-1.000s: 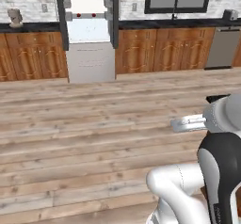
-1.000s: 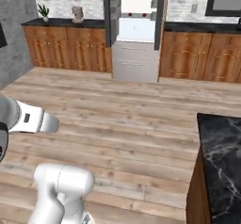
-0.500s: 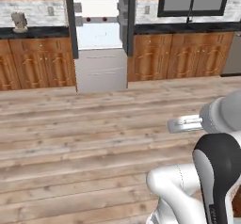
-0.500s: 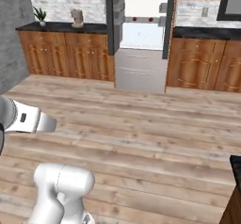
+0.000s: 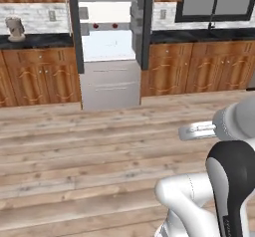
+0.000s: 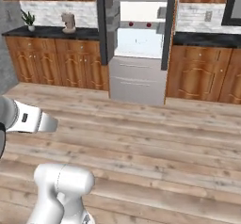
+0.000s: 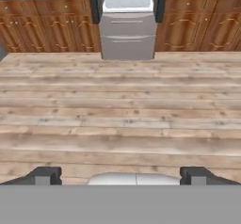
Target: Gather the bell peppers from the fridge and place them on a tray on the dining counter. Then gather the fish and chicken drumstick from the fridge and place them on the other tray.
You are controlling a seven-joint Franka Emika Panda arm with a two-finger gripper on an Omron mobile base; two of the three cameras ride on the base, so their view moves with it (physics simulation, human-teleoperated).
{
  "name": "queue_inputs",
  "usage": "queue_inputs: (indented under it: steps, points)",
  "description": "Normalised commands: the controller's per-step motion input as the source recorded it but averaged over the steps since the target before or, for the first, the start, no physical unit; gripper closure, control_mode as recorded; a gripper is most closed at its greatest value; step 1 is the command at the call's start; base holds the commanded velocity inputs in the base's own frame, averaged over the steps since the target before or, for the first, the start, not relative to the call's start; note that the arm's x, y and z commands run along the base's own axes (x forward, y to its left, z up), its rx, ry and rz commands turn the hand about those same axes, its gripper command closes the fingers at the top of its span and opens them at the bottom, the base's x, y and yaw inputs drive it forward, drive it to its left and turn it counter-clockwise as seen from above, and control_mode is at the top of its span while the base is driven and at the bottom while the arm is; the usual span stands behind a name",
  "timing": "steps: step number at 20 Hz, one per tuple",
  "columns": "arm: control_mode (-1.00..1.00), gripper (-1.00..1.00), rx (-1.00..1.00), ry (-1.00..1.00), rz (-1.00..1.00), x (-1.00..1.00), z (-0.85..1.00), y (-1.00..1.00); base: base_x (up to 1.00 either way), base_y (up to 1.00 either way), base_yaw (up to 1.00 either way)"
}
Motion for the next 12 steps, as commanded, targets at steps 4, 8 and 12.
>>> queue_inputs:
  steps: [4,8,12]
  points:
    - [1.00,-1.00,0.00,0.00,0.00,0.00,0.00,0.00,1.00,0.00,0.01]
    - [1.00,-1.00,0.00,0.00,0.00,0.00,0.00,0.00,1.00,0.00,0.01]
    - [1.00,-1.00,0.00,0.00,0.00,0.00,0.00,0.00,1.00,0.00,0.00]
